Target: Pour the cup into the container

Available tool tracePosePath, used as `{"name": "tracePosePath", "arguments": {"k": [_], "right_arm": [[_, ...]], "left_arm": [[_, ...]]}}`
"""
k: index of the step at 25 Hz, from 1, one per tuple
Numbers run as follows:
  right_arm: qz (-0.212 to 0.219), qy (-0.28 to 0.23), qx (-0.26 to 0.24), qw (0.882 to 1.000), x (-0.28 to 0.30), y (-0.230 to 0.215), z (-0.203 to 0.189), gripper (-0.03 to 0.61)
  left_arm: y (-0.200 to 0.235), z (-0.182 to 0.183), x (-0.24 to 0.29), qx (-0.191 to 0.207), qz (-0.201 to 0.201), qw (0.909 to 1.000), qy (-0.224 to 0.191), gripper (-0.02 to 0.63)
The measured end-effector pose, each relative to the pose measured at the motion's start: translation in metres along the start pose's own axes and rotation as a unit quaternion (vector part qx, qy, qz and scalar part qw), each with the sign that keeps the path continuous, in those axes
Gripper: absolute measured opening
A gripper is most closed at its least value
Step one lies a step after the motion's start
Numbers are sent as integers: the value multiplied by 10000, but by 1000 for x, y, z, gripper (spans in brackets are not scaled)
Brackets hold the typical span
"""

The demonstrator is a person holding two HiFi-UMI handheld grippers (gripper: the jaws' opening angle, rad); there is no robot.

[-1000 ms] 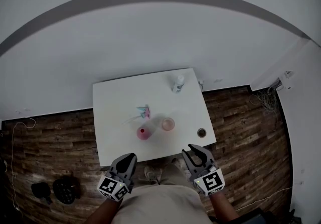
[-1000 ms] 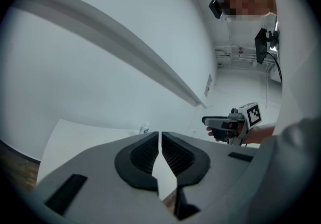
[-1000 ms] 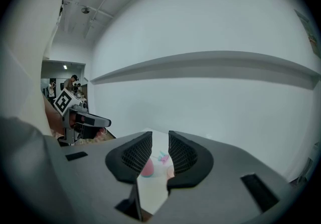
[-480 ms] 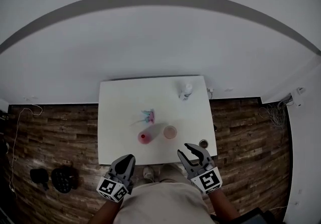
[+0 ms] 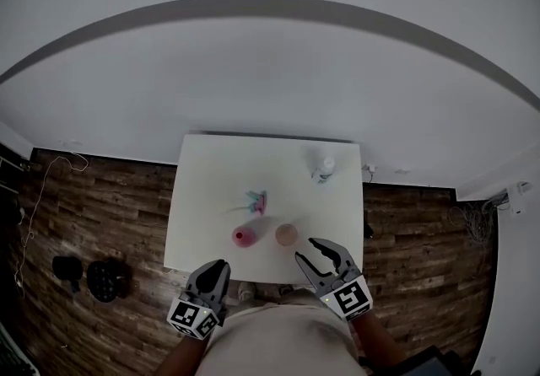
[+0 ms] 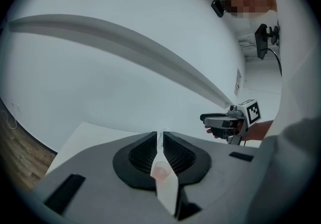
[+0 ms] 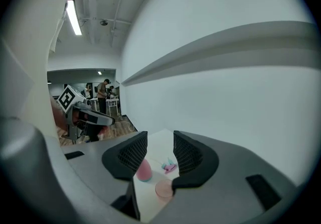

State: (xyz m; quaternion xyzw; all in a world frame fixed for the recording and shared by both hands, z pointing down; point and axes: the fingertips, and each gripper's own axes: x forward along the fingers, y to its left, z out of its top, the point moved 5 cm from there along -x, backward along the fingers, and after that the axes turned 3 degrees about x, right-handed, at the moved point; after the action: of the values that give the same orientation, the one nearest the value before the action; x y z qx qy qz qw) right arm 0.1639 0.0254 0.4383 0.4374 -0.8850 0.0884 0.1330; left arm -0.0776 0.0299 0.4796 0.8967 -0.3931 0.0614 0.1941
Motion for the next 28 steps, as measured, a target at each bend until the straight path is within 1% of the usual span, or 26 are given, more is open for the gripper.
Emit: {"name": "tracePosePath", "arguments": {"k": [9, 13, 17, 23, 28], "right_arm": [[704, 117, -180, 9973, 12, -25, -19, 170], [921, 196, -235, 9953, 15, -31, -27, 183], [1072, 322, -316, 9932, 19, -35, -38, 204], [1247, 492, -354, 9903, 26, -38, -53, 227], [1231, 685, -512, 9887, 37, -37, -67, 247]], "left_arm": [[-23, -15, 15, -112, 500, 9987, -14, 42], [-28, -23, 16, -158, 686, 9975, 8, 48], [-29, -30, 17, -147, 799, 9967, 74, 49], [-23, -30, 20, -96, 929, 9956, 99, 49], [-15, -33, 27, -72, 812, 9965, 186, 49]]}}
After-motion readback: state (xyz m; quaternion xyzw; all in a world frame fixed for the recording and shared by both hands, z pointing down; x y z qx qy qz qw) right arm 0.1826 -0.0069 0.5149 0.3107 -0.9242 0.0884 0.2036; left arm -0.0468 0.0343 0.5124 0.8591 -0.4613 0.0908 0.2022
